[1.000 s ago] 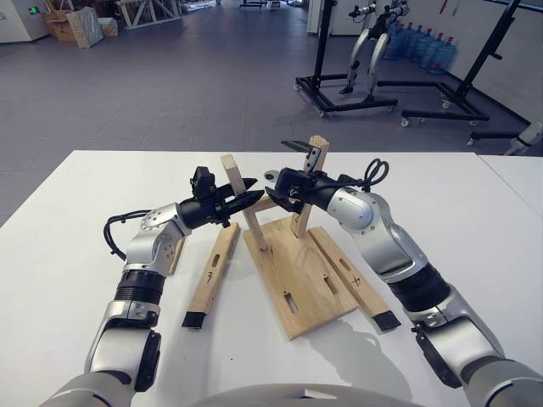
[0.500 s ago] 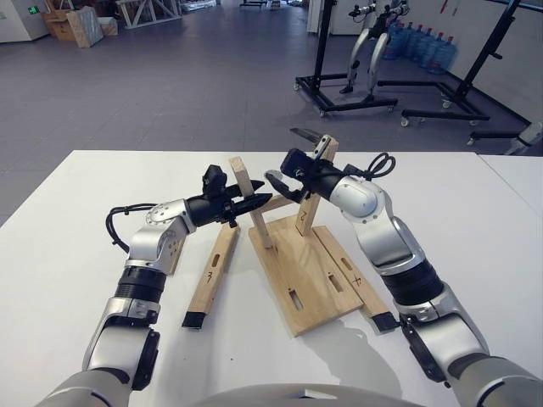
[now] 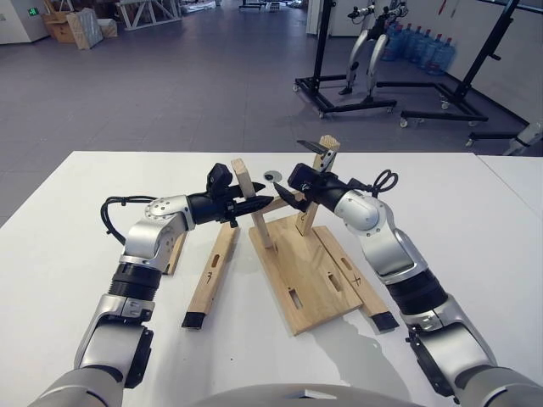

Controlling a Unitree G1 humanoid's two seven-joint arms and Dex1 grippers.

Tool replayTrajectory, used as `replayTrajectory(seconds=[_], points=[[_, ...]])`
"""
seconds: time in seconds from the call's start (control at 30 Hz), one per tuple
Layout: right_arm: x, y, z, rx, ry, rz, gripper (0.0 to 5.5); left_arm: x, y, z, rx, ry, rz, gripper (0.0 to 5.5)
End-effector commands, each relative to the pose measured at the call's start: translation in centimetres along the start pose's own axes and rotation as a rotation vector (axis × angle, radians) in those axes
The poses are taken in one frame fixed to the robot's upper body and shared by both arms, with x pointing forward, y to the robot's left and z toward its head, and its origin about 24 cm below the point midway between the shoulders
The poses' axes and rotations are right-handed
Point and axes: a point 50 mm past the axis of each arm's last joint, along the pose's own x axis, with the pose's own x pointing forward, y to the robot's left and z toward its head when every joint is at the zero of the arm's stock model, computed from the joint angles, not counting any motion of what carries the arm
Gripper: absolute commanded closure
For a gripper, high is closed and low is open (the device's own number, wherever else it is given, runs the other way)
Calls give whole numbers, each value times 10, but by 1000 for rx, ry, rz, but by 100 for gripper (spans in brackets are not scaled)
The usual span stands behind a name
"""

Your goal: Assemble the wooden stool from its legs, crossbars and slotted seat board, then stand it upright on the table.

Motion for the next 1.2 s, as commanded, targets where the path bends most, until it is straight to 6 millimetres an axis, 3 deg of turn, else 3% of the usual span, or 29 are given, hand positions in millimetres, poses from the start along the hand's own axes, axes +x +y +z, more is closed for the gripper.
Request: replayTrajectory(seconds=[0.03, 0.07, 0.13, 0.23, 0.33, 0.4, 0.53, 0.63, 0.73, 1.03, 1.2], points=[[4, -41, 37, 34, -104, -101, 10, -2, 4, 1, 9, 24, 37, 348], [4, -43, 41, 38, -115, -106, 10, -2, 3, 1, 9, 23, 36, 348], [4, -27, 32, 36, -85, -56, 10, -2, 3, 1, 10, 22, 35, 348], [-2, 9, 2, 33, 5, 44, 10, -1, 3, 2, 13, 22, 34, 348], [-14, 53, -46, -53, 153, 166, 10, -1, 2, 2, 16, 24, 34, 348], [-17, 62, -57, -35, 177, 175, 10, 0, 1, 2, 21, 33, 28, 348], [-6, 30, -29, 87, 62, 58, 10, 1, 0, 1, 24, 46, 24, 348], [0, -9, 5, 165, -57, -45, 10, 1, 0, 2, 15, 35, 29, 348], [0, -33, 26, 240, -117, -89, 10, 1, -3, 7, -16, -15, 12, 348], [-1, -27, 26, 317, -102, -62, 10, 2, -10, 13, -15, -53, -16, 348], [-1, -23, 20, 322, -82, -58, 10, 3, -7, 16, 8, -68, 13, 261]])
